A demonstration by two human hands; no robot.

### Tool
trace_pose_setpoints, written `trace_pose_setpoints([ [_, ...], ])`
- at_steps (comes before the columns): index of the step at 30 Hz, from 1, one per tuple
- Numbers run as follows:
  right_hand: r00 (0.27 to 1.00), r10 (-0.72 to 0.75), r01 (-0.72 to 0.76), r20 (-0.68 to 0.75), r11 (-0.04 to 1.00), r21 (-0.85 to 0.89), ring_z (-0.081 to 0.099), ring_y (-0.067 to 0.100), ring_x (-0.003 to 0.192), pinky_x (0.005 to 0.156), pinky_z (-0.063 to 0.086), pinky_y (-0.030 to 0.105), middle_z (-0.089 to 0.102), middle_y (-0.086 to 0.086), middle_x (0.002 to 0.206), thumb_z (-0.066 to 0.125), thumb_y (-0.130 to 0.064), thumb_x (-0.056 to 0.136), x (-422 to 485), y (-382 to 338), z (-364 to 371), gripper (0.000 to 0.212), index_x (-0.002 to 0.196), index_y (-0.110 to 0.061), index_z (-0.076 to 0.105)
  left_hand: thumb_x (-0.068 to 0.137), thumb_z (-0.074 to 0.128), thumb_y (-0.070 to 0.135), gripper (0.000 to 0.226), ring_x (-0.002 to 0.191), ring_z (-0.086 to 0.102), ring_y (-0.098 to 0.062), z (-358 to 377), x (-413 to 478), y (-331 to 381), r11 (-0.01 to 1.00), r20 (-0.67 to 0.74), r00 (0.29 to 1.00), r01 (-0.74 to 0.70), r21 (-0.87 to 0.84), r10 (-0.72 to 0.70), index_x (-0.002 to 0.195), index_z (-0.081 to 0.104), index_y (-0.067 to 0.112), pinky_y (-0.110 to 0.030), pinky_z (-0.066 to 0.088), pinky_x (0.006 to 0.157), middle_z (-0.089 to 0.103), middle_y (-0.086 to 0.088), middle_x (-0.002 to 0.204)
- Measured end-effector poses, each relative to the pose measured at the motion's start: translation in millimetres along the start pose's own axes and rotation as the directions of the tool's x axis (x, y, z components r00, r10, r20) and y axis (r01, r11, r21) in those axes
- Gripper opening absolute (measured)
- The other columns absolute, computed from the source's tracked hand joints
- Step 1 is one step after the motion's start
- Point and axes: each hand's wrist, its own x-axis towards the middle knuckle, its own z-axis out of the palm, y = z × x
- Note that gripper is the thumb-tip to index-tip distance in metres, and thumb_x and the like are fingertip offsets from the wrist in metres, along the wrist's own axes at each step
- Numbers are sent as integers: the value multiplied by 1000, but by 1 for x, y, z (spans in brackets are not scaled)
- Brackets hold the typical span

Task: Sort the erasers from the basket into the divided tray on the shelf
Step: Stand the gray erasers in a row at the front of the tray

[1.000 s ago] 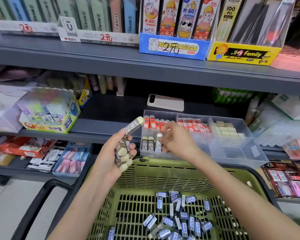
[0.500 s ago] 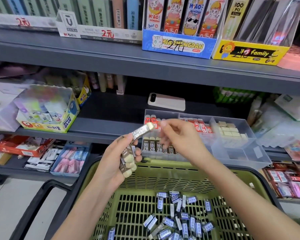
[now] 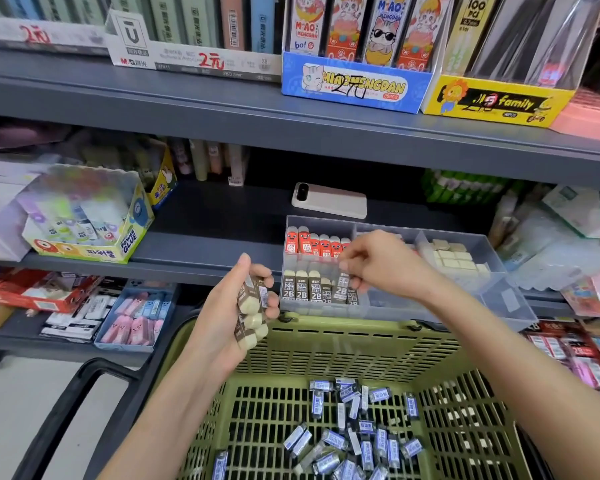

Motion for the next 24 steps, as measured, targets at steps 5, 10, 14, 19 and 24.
trace_pose_setpoints([
  [5, 1000, 26, -26, 16, 1000, -1, 63, 9, 45, 61, 54, 31, 68, 7, 61, 58, -10, 91, 10, -2, 19, 9, 82, -10, 55, 76, 58, 48, 35, 47, 52, -14, 0, 0, 0, 1000, -14, 1000, 3, -27, -3, 60, 64, 17, -22, 43, 41, 59, 0, 66],
  [10, 999, 52, -52, -7, 998, -36, 68, 17, 66, 77, 54, 35, 67, 10, 84, 54, 2, 87, 9, -9, 29, 13, 82, -10, 58, 78, 54, 49, 37, 46, 52, -15, 3, -2, -1, 1000, -25, 1000, -15, 15, 16, 62, 65, 17, -23, 42, 40, 59, -3, 67],
  [14, 997, 10, -21, -77, 990, -142, 64, 28, 93, 87, 50, 36, 66, 11, 94, 49, 8, 85, 3, -14, 34, 25, 97, -3, 67, 77, 52, 51, 40, 46, 52, -16, 5, -3, -1, 998, -28, 999, -32, 50, 33, 63, 66, 16, -24, 41, 39, 59, -4, 67],
  [19, 919, -217, 155, -330, 967, -205, 56, 11, 81, 75, 41, 22, 66, -2, 91, 57, -17, 91, -13, -26, 39, 18, 103, -16, 70, 75, 52, 55, 41, 47, 53, -16, 5, -4, -4, 993, -21, 997, -70, 97, 72, 68, 68, 18, -24, 42, 40, 59, -3, 67],
  [24, 952, -303, 302, -33, 927, 224, 59, -7, 63, 71, 48, 22, 67, -6, 69, 61, -37, 87, -32, -61, 51, 37, 122, -23, 59, 69, 55, 69, 67, 54, 60, -18, 4, -8, -6, 973, 3, 996, -84, 214, 85, 101, 62, 10, -27, 47, 43, 65, -9, 72],
])
